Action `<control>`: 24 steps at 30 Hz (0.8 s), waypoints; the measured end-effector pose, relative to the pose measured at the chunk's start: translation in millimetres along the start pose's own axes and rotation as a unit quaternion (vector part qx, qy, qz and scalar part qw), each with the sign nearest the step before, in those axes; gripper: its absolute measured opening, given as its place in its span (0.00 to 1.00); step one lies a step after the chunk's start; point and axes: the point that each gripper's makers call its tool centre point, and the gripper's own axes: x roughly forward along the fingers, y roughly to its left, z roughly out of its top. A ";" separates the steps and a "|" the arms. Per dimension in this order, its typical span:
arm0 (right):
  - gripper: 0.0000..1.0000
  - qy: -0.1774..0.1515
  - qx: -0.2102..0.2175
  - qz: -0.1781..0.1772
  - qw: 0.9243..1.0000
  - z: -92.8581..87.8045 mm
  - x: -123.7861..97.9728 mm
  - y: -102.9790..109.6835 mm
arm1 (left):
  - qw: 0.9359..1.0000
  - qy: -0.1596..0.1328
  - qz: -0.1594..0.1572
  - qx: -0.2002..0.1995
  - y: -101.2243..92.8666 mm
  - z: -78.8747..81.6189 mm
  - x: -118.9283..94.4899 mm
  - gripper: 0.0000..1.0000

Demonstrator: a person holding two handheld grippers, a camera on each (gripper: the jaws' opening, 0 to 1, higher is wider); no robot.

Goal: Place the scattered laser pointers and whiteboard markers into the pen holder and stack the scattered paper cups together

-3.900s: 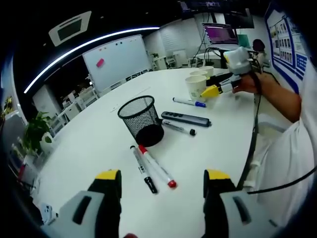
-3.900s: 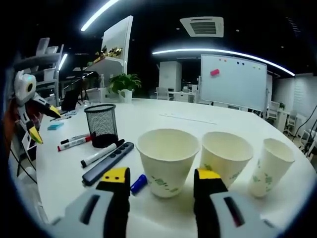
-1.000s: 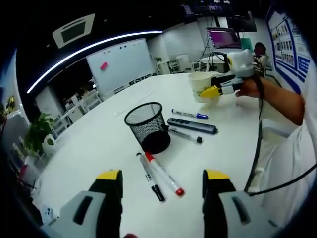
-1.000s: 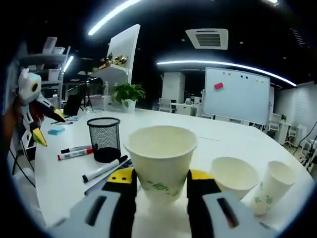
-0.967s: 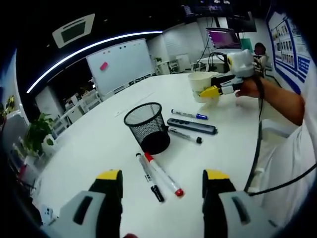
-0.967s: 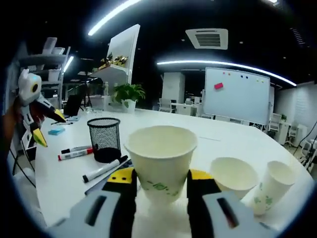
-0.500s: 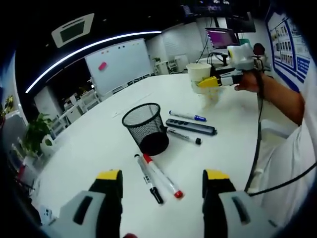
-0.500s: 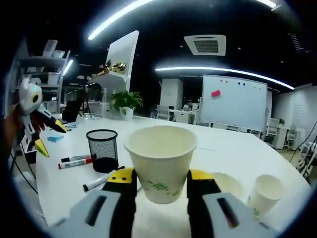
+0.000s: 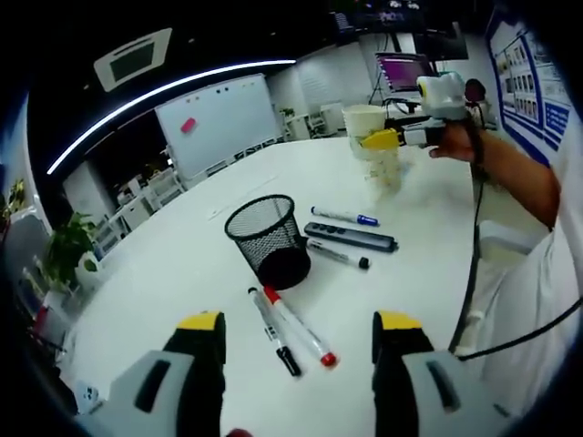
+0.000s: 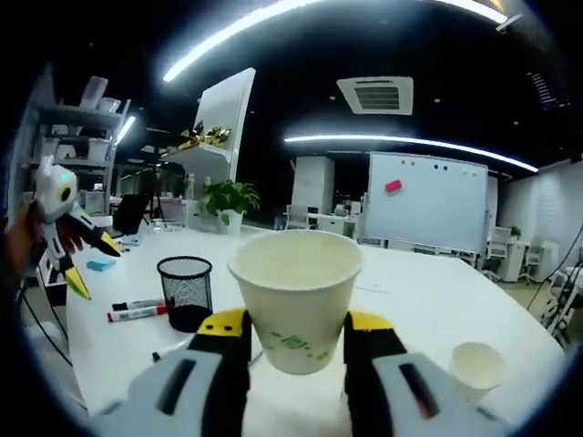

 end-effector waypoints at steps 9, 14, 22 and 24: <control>0.40 -0.010 0.008 -0.027 1.000 4.5 -4.3 -21.6 | 1.000 -0.004 0.005 0.005 3.0 4.9 -2.4 0.66; 0.40 -0.013 0.007 -0.033 0.999 7.8 -4.3 -28.3 | 1.000 0.000 -0.003 0.008 -1.2 2.2 -1.3 0.66; 0.40 -0.012 0.001 -0.045 0.999 11.7 -4.9 -37.9 | 1.000 0.002 0.002 0.003 3.5 -0.4 -1.8 0.65; 0.40 -0.012 0.007 -0.050 0.999 12.1 -5.8 -42.2 | 1.000 0.003 0.002 0.006 4.3 -0.5 -3.5 0.65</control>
